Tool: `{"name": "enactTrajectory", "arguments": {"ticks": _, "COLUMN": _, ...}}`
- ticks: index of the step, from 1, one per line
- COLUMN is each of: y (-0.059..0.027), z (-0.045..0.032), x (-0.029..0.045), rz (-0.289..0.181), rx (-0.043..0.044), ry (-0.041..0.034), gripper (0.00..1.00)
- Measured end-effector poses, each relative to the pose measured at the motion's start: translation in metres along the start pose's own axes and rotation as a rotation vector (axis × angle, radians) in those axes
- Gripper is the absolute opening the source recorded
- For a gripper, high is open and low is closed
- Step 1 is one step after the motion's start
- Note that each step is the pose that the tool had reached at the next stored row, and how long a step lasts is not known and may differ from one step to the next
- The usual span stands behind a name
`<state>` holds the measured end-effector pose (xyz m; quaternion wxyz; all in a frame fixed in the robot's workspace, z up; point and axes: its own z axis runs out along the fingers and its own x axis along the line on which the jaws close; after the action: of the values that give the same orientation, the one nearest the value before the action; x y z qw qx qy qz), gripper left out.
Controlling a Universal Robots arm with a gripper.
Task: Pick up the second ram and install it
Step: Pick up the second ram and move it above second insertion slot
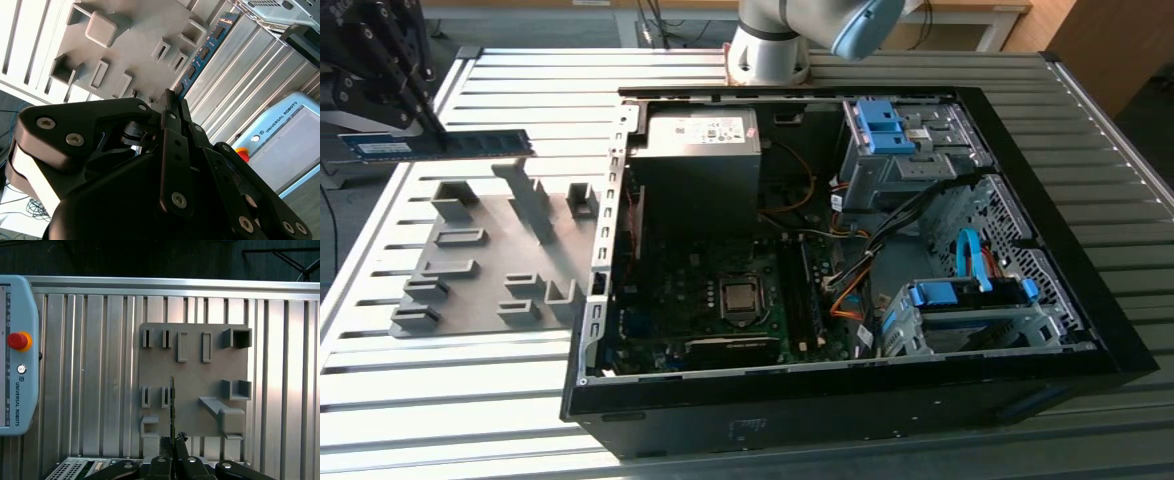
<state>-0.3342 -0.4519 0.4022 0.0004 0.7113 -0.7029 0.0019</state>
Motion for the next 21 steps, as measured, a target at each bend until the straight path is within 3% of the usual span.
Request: {"name": "enactTrajectory", "arguments": {"ticks": 21, "y": -0.0113, "z": 0.0001, "x": 0.0002, "rz": 0.0, "rx": 0.0, "ry": 0.0, "gripper": 0.14}}
